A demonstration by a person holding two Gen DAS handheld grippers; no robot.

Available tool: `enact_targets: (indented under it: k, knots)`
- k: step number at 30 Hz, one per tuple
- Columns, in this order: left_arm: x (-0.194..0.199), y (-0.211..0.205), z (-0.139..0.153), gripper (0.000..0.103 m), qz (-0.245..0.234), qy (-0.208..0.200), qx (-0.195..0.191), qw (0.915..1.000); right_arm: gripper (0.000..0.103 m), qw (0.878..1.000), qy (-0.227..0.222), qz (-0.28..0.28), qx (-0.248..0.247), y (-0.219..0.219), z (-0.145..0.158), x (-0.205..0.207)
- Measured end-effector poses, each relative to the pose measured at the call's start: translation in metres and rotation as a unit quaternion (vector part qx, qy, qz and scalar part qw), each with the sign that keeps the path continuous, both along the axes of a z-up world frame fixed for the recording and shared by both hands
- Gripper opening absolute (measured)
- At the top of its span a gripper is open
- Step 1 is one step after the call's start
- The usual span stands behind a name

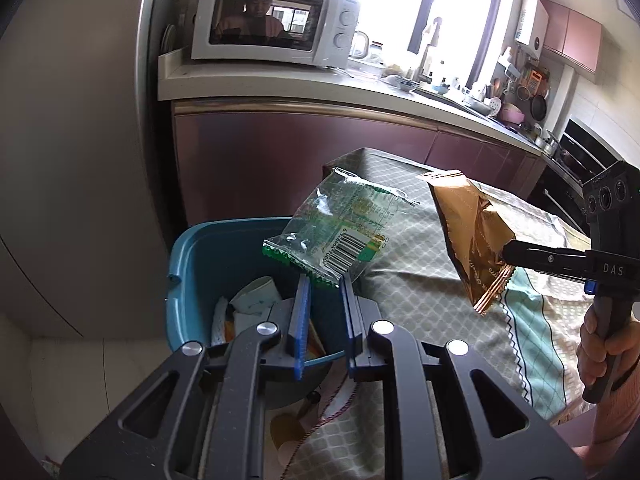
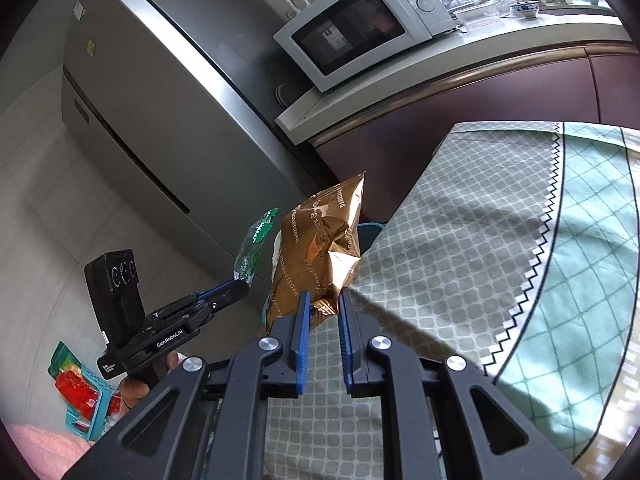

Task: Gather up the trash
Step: 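Carry the clear packet and gold wrapper to the teal bin and release both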

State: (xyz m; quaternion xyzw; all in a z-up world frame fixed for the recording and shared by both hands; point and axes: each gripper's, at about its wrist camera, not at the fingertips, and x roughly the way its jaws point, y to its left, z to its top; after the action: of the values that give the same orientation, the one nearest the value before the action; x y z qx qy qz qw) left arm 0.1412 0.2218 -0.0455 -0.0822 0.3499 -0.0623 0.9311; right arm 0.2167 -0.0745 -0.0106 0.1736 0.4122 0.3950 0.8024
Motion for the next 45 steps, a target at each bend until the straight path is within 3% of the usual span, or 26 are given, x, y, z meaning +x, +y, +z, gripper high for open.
enact_targets:
  k: [17, 45]
  knots:
    - [0.009, 0.024, -0.024, 0.015, 0.030, 0.022, -0.001, 0.9993, 0.012, 0.999, 0.022, 0.035, -0.034, 0.061, -0.020, 0.022]
    - [0.023, 0.029, -0.043, 0.015, 0.042, 0.041, 0.007, 0.9983, 0.012, 0.995, 0.035, 0.052, -0.076, 0.113, -0.033, 0.040]
